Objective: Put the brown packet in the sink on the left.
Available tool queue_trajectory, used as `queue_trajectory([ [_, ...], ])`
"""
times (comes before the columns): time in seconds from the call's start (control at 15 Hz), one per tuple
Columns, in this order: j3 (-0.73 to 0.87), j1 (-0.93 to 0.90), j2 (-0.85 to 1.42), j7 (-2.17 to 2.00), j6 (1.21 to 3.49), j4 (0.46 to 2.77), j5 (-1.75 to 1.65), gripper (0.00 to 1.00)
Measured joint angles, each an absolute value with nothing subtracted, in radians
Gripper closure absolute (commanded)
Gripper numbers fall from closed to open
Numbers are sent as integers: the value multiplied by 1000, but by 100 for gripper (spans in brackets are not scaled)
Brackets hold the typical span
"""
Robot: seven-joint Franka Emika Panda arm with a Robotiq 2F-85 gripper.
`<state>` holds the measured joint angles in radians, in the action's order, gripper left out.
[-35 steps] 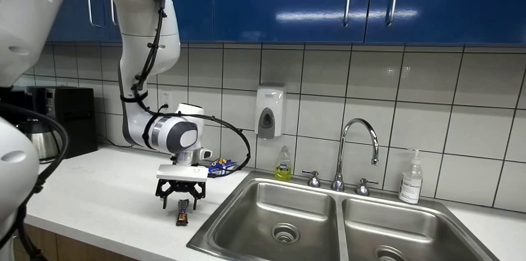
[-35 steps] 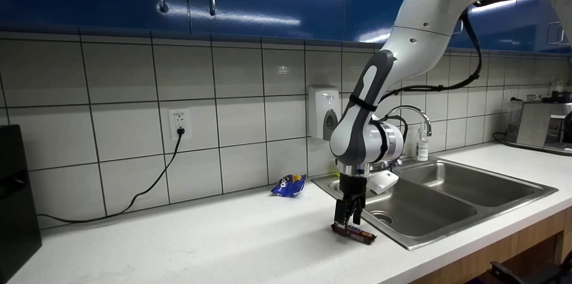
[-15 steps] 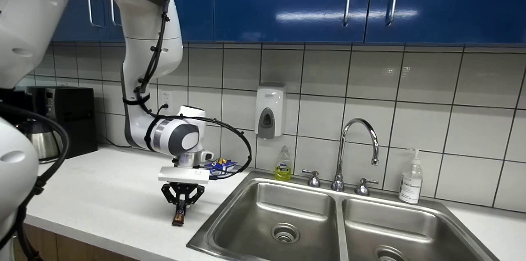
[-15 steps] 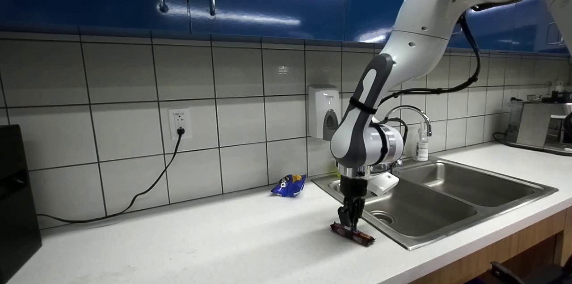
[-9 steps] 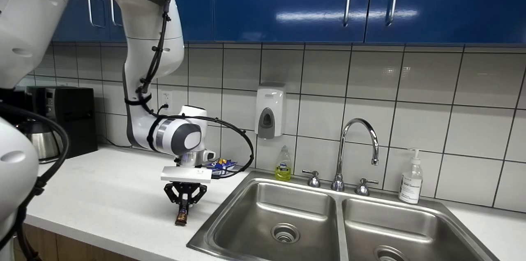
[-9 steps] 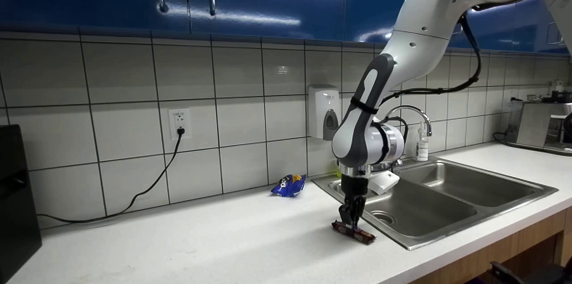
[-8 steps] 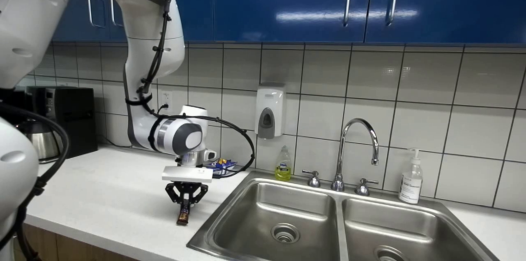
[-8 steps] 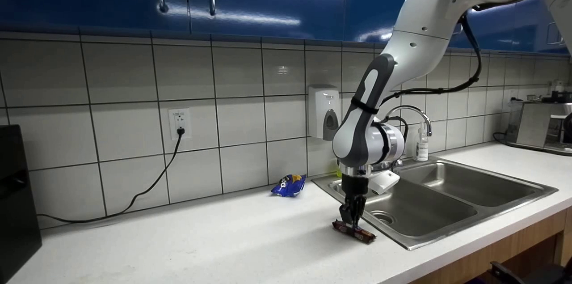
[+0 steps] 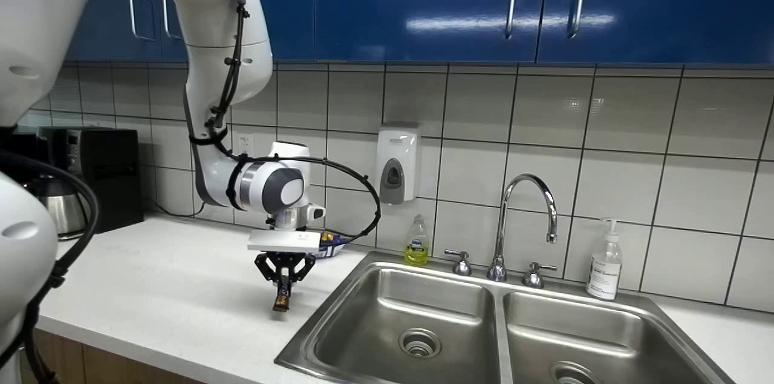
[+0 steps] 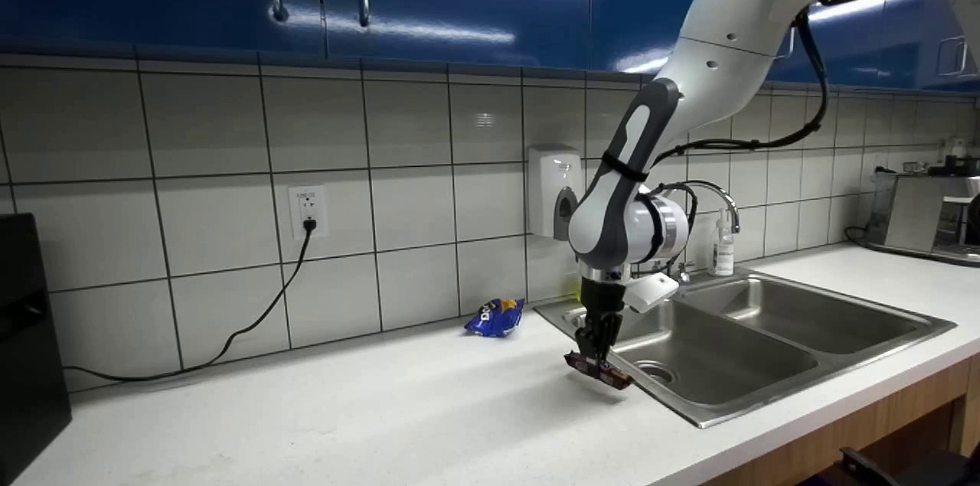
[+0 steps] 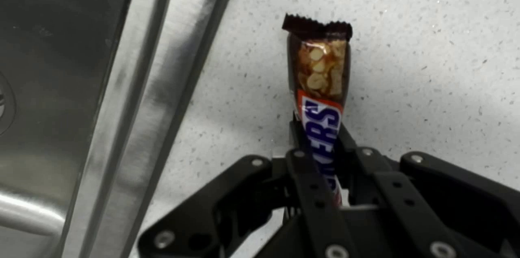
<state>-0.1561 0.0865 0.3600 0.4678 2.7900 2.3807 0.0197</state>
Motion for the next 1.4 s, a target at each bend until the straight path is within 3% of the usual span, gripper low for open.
queue_trajectory([
  [0.53,-125,74,291,424,2779,2381,8,95],
  [1.4,64,131,258,394,2779,2379,-1,95],
])
